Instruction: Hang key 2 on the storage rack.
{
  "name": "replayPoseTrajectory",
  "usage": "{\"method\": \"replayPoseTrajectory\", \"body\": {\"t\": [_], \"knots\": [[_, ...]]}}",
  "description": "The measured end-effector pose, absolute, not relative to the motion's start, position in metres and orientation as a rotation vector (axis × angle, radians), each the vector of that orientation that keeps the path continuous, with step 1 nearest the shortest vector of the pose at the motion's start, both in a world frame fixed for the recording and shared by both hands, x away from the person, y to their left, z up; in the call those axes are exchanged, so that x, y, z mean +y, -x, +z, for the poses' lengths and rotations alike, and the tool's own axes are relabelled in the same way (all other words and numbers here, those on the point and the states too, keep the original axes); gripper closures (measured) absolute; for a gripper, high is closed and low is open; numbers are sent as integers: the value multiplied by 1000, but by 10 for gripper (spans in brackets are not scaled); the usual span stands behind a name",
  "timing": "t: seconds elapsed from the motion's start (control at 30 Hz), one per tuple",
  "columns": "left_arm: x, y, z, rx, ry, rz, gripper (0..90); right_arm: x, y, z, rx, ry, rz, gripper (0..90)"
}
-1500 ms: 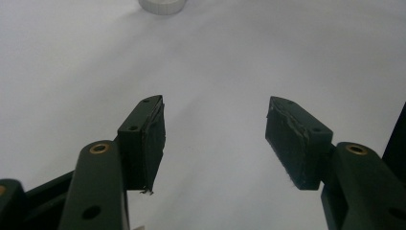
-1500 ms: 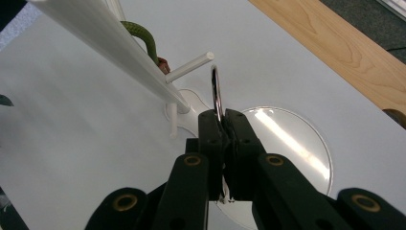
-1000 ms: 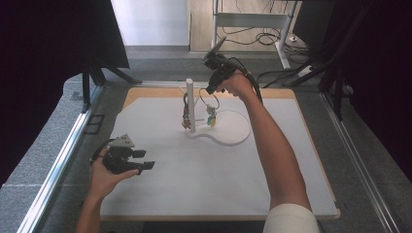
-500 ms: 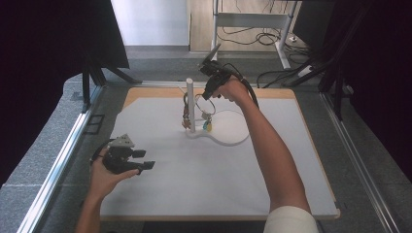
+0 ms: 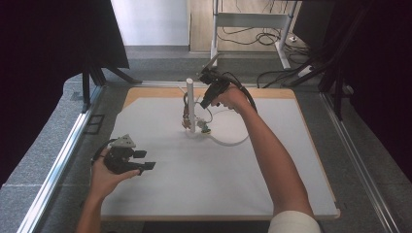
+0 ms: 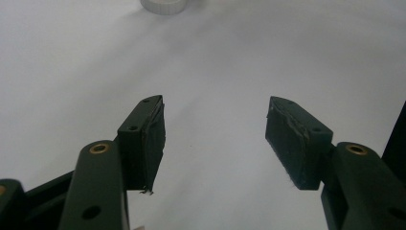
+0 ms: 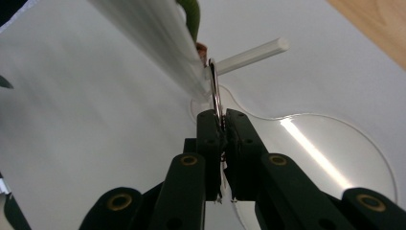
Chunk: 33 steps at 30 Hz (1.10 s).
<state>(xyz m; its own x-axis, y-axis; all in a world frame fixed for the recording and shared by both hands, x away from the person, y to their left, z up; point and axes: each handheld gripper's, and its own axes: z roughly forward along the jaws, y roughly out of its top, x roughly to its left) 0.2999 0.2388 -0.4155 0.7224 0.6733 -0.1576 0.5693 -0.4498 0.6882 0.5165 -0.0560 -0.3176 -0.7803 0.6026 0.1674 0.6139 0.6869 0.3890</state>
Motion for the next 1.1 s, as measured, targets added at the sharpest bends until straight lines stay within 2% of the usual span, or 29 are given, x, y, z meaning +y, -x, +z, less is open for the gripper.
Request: {"method": "replayPoseTrajectory", "body": {"t": [0.27,0.57,0.87,1.1], "knots": [[239,-301,-416,937,-2172,177,396,-64,-511,-313,-2838,1022,-737,766],[238,-301,-417,938,-2179,178,396,-94,-490,-305,-2856,1047,-866,643],[234,-300,-417,944,-2188,183,396,-146,-445,-307,-2867,1072,-1062,566],[233,-300,-419,939,-2200,188,394,-191,-402,-328,-2831,1129,-1200,537]]}}
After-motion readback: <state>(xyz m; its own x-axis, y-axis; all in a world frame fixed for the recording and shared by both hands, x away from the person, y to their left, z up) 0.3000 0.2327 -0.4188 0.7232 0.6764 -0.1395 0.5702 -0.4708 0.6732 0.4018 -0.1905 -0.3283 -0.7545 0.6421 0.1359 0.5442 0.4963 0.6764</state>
